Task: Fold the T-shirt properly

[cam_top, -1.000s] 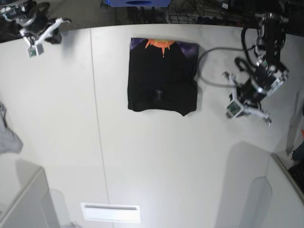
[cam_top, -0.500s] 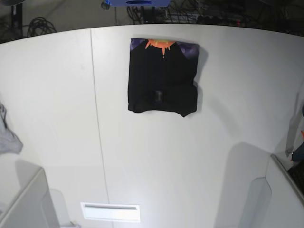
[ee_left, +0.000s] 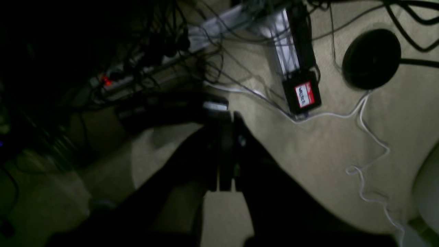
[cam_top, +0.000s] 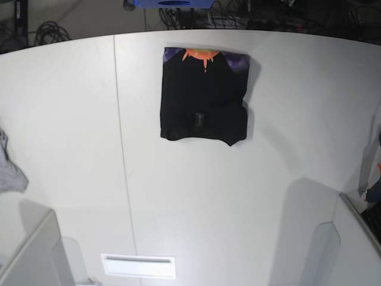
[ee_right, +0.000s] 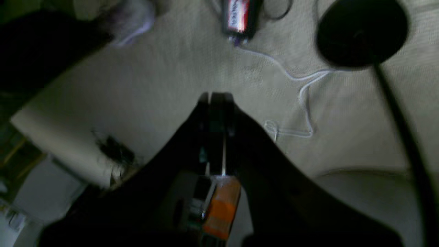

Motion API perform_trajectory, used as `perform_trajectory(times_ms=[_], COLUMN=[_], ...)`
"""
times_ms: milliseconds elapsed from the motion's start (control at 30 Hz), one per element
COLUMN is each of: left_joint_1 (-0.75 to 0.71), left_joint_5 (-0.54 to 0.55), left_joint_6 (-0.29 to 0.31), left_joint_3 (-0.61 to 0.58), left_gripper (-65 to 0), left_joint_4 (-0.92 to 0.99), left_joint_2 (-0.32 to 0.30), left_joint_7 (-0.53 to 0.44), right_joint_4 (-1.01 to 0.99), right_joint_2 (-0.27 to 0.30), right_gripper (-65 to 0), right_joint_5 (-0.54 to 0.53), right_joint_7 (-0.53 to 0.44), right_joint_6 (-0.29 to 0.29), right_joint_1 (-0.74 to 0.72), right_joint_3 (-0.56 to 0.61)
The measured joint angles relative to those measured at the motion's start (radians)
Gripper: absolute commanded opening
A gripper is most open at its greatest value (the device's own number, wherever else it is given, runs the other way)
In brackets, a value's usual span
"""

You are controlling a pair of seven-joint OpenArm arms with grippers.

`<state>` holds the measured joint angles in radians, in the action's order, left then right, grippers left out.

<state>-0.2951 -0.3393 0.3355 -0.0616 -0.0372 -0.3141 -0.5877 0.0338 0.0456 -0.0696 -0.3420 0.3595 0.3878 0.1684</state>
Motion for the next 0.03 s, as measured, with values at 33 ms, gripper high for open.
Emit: perform_trajectory(times_ms=[33], left_joint_1=[-0.028], left_joint_5=[-0.006], left_joint_6=[-0.008], left_joint_3=[0.0], left_gripper=[-65.0], left_joint_4=[-0.027], left_joint_2=[-0.004], left_joint_7=[0.052], right_joint_4=[0.014], right_joint_2=[-0.003], right_gripper=[-65.0], right_joint_5=[0.005], right_joint_7=[0.011], right_joint_6=[0.001], right_joint_1=[0.013], right_joint_3=[0.0])
